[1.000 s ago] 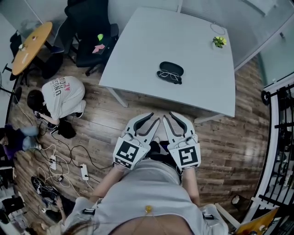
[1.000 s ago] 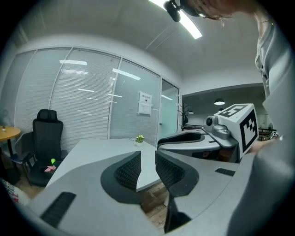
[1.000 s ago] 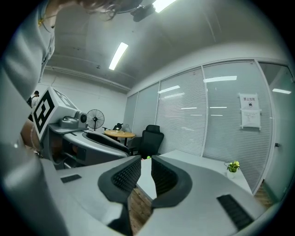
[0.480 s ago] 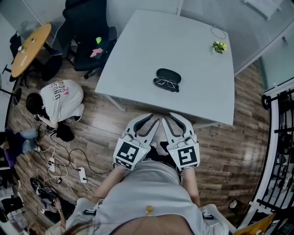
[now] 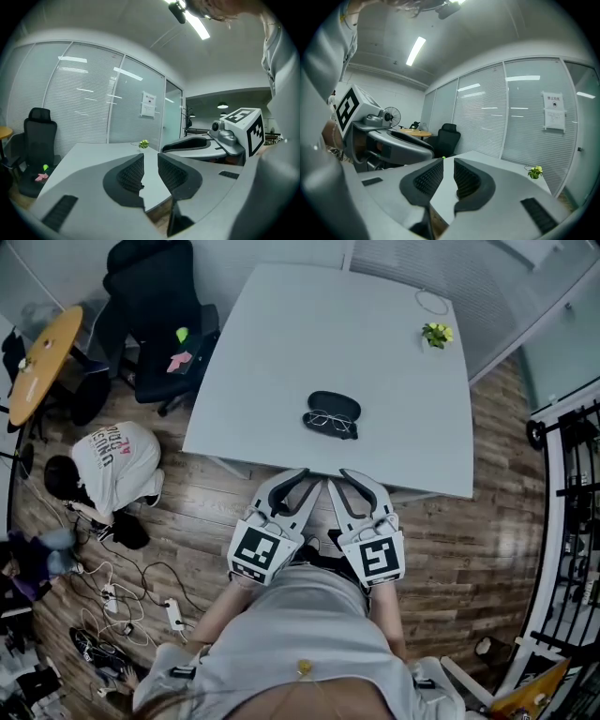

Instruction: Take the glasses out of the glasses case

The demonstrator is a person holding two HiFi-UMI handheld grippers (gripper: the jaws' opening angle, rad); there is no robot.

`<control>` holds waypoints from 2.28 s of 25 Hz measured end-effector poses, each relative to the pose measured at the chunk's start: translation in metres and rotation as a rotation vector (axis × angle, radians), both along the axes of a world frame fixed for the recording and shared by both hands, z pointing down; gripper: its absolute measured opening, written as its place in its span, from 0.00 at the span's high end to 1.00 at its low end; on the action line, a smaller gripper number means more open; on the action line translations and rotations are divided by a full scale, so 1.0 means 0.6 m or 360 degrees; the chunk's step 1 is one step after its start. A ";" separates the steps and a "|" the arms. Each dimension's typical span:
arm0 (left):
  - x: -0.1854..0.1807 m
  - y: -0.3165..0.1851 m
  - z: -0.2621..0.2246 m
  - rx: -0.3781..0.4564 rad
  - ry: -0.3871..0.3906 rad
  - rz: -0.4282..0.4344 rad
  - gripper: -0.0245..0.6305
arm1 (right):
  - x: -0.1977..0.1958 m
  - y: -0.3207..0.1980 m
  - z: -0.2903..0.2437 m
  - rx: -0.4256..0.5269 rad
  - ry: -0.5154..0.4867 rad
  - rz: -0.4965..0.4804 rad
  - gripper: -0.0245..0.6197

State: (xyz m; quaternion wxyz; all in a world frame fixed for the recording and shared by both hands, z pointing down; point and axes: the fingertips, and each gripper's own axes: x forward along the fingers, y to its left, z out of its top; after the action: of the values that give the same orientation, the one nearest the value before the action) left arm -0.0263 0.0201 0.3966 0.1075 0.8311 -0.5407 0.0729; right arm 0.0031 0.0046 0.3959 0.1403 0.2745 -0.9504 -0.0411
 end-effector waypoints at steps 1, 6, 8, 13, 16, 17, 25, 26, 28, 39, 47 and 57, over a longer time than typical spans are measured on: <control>-0.004 -0.011 0.000 -0.0001 -0.0004 0.0019 0.81 | -0.005 -0.009 -0.001 0.0003 0.0003 0.0013 0.85; -0.027 -0.074 -0.014 0.0031 -0.0014 0.0136 0.81 | -0.031 -0.063 -0.007 0.0006 0.0008 0.0099 0.85; -0.037 -0.098 -0.012 0.0028 -0.0017 0.0178 0.81 | -0.040 -0.085 -0.003 -0.0001 0.0021 0.0139 0.85; -0.060 -0.147 -0.007 0.0020 -0.0011 0.0271 0.81 | -0.060 -0.132 0.009 -0.0025 0.0049 0.0218 0.85; -0.071 -0.170 -0.001 0.0012 -0.0009 0.0320 0.81 | -0.070 -0.154 0.017 -0.0024 0.0082 0.0260 0.85; -0.075 -0.176 0.001 0.0010 -0.0009 0.0337 0.81 | -0.073 -0.161 0.020 -0.0024 0.0090 0.0275 0.85; -0.096 -0.208 0.010 0.0000 -0.0001 0.0452 0.81 | -0.088 -0.195 0.029 -0.0036 0.0108 0.0380 0.85; -0.099 -0.211 0.012 0.0000 -0.0003 0.0466 0.81 | -0.091 -0.198 0.030 -0.0038 0.0108 0.0393 0.85; -0.104 -0.215 0.013 0.0004 -0.0012 0.0493 0.81 | -0.094 -0.204 0.033 -0.0037 0.0103 0.0421 0.85; -0.111 -0.244 0.021 -0.0005 -0.0021 0.0528 0.81 | -0.091 -0.229 0.038 -0.0060 0.0056 0.0490 0.85; -0.085 -0.281 0.030 -0.0026 -0.0037 0.0510 0.81 | -0.087 -0.260 0.040 -0.0088 0.0048 0.0407 0.85; -0.060 -0.299 0.058 -0.0092 -0.0081 0.0542 0.81 | -0.058 -0.280 0.052 -0.0107 0.0061 0.0444 0.85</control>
State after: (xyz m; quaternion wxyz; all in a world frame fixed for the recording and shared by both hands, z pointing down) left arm -0.0621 -0.1591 0.4313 0.1037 0.9052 -0.3923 0.1265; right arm -0.0317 -0.1636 0.4271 0.1721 0.3983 -0.9010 0.0054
